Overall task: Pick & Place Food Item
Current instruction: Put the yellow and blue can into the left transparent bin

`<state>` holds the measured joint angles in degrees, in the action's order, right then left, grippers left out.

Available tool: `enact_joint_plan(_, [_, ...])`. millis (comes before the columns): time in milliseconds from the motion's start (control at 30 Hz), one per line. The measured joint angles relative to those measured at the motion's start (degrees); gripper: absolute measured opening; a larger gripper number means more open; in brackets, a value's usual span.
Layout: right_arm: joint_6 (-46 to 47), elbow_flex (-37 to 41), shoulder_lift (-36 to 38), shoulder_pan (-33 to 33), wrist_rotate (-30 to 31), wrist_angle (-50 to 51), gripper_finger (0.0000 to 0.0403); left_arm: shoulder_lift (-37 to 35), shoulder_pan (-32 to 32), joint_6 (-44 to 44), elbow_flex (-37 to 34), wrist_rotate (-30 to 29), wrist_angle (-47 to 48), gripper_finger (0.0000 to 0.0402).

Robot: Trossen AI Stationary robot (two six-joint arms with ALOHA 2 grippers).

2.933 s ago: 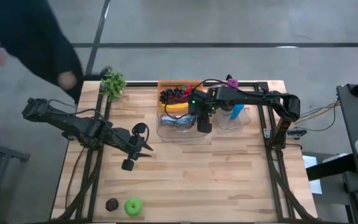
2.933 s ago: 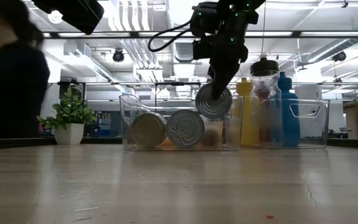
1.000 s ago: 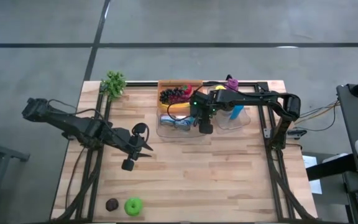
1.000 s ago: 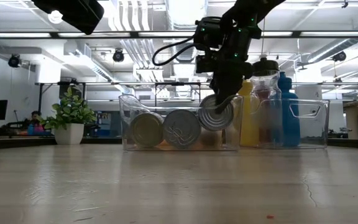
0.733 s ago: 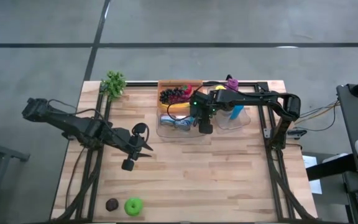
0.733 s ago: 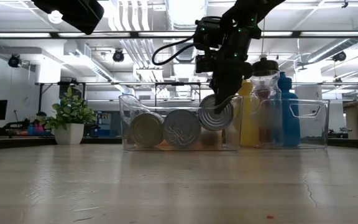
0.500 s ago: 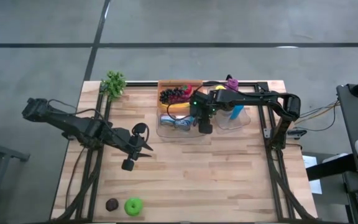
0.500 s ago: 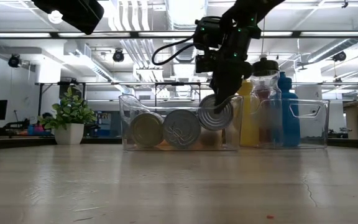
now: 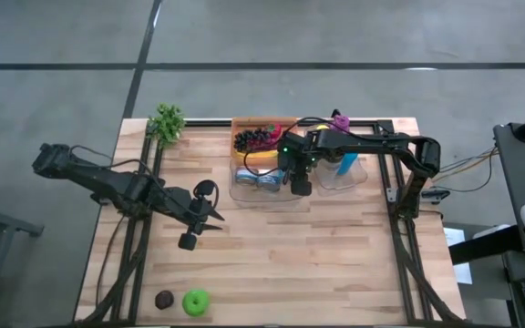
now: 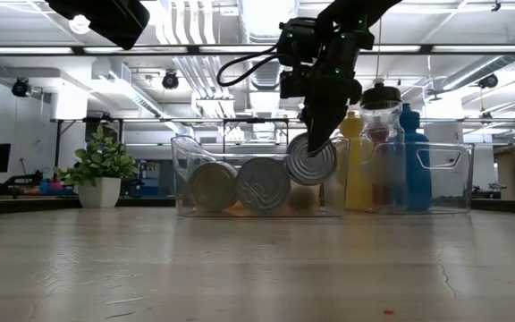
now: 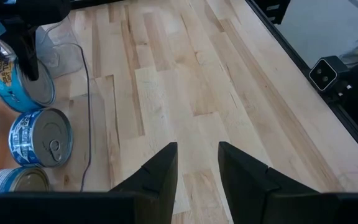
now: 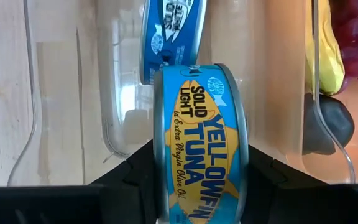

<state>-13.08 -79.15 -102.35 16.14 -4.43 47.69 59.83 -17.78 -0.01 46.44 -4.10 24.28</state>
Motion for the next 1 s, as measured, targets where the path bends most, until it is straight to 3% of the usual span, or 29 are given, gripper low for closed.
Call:
enact_joint_plan(267, [0.7,0.0,0.0,0.0,0.0,-0.1,0.0145,0.0,0.0,0.0,0.0,0.0,0.0,0.0118])
enact_joint_plan(1000, [1.1,0.0,0.0,0.0,0.0,-1.8,0.0192,0.0,0.0,0.0,0.0,0.0,0.0,0.0118])
